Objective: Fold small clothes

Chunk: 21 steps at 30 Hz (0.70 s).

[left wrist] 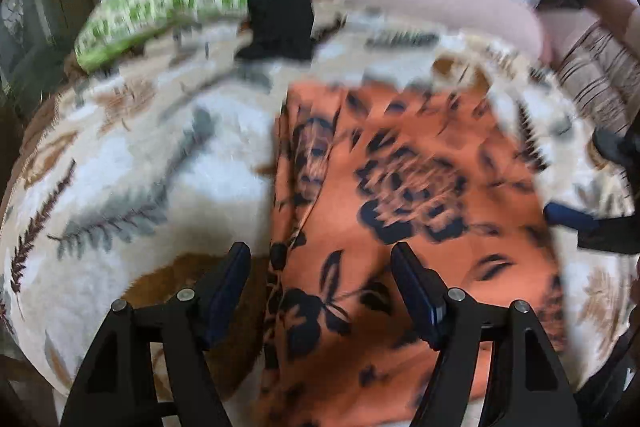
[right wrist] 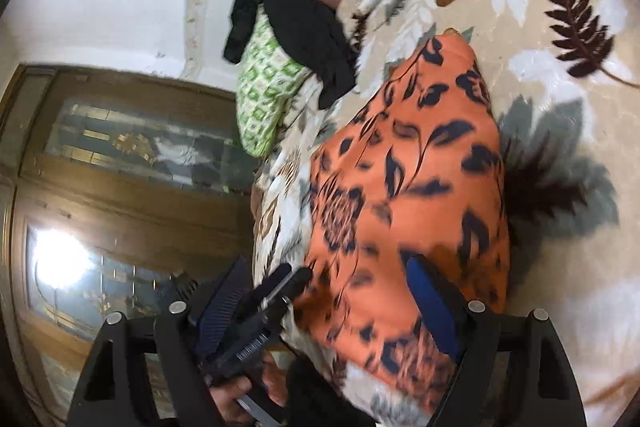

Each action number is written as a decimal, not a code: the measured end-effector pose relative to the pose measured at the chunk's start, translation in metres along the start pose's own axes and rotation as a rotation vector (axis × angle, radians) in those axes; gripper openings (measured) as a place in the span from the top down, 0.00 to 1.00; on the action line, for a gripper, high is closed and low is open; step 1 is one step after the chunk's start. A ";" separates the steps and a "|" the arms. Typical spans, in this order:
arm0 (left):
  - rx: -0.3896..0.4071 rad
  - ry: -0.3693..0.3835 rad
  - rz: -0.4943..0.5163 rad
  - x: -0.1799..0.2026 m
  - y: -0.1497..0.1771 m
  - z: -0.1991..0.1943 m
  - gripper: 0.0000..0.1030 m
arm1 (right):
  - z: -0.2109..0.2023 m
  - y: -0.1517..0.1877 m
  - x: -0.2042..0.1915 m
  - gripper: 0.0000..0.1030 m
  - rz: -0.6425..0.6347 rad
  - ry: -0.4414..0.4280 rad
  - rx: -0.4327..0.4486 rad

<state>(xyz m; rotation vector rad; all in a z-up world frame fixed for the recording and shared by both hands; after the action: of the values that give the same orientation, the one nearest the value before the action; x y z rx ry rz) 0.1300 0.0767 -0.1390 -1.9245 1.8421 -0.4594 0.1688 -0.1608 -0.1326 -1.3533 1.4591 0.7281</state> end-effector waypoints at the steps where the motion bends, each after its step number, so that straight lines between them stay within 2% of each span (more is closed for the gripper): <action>1: -0.020 0.015 -0.012 0.000 0.002 0.008 0.26 | 0.010 -0.006 0.011 0.18 0.013 0.022 -0.015; 3: -0.018 0.025 -0.043 -0.004 0.001 0.006 0.25 | 0.023 -0.011 0.032 0.18 0.092 0.056 -0.037; 7: 0.038 0.039 -0.052 -0.006 -0.001 -0.011 0.25 | 0.015 -0.026 -0.003 0.18 -0.043 0.016 -0.018; 9: -0.002 0.026 -0.028 -0.003 0.003 0.004 0.25 | 0.019 -0.043 -0.005 0.18 -0.044 0.005 -0.002; 11: -0.013 0.043 -0.058 -0.005 0.007 0.011 0.22 | 0.031 -0.059 0.017 0.18 -0.003 0.066 -0.002; 12: -0.018 0.046 -0.073 -0.007 0.006 0.010 0.22 | 0.043 -0.063 0.038 0.18 0.075 0.088 -0.038; 13: -0.017 0.047 -0.074 -0.007 0.005 0.008 0.22 | 0.045 -0.063 0.043 0.18 0.111 0.077 -0.041; 17: 0.004 0.044 -0.059 -0.006 0.009 0.011 0.21 | 0.041 -0.074 0.000 0.17 -0.030 -0.004 -0.005; 18: 0.002 0.045 -0.069 -0.007 0.008 0.010 0.21 | 0.046 -0.078 -0.001 0.16 -0.047 0.010 -0.005; 20: -0.004 0.049 -0.076 -0.007 0.008 0.009 0.21 | 0.063 -0.087 0.024 0.16 -0.026 0.133 -0.042; 21: -0.005 0.045 -0.071 -0.008 0.008 0.009 0.21 | 0.063 -0.087 0.035 0.17 0.007 0.158 -0.050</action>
<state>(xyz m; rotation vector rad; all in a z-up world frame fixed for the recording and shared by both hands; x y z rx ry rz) 0.1274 0.0847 -0.1498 -2.0034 1.8095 -0.5251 0.2726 -0.1345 -0.1707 -1.4724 1.5796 0.6787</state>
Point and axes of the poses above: each gripper's, at about its wrist camera, not at the fingertips, and z roughly the way its jaws point, x to its right, y to its underside, the point moved 5 cm from there along z, roughly the way its jaws point, and after that the axes turned 6 degrees about -y, right-handed, at the moved point
